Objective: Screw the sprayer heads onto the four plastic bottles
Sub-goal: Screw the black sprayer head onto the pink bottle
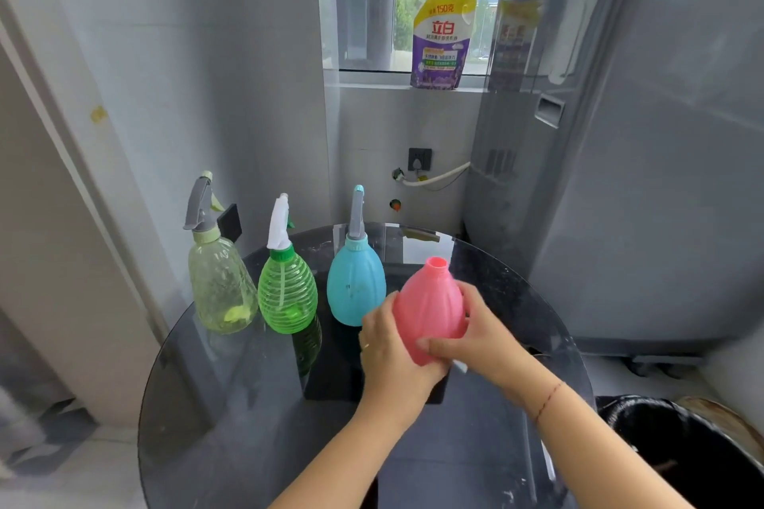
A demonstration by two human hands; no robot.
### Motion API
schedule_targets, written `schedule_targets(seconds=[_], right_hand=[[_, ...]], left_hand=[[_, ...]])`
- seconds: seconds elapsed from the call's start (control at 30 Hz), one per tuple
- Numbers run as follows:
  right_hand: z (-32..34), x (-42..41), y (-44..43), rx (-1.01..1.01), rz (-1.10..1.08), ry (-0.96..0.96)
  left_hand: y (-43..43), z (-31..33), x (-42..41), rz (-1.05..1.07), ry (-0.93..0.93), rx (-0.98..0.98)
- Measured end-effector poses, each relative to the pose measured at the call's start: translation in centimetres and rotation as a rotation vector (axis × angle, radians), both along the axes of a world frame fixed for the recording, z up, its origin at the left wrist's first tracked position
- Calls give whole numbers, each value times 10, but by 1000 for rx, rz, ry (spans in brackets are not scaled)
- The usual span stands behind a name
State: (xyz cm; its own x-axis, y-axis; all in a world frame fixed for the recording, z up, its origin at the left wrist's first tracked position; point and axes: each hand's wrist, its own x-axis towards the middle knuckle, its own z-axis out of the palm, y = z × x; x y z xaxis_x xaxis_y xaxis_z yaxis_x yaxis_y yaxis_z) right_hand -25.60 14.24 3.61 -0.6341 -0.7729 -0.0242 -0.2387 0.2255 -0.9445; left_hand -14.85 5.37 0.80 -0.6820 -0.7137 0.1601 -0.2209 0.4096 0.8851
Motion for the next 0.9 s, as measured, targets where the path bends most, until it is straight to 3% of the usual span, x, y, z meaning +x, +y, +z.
schedule_targets(seconds=[0.1,0.2,0.3,0.4,0.53,0.8,0.9], right_hand=[[4,32,16,26,93,-54],[16,44,30,105,165,-58],[27,23,43,243,-146,150],[29,-11,64,606,-508,424],[9,-22,68,807,-510,327],[-2,-16,55,636,-582,73],[4,-9,50,350,-576,-152]], left_hand=[[6,-2,23,-76,68,230],[10,-1,48,-86,118,298],[13,2,69,-81,125,283],[19,4,84,-91,103,269],[29,6,95,-136,87,261],[28,3,102,-128,59,255],[22,1,104,-109,60,238]])
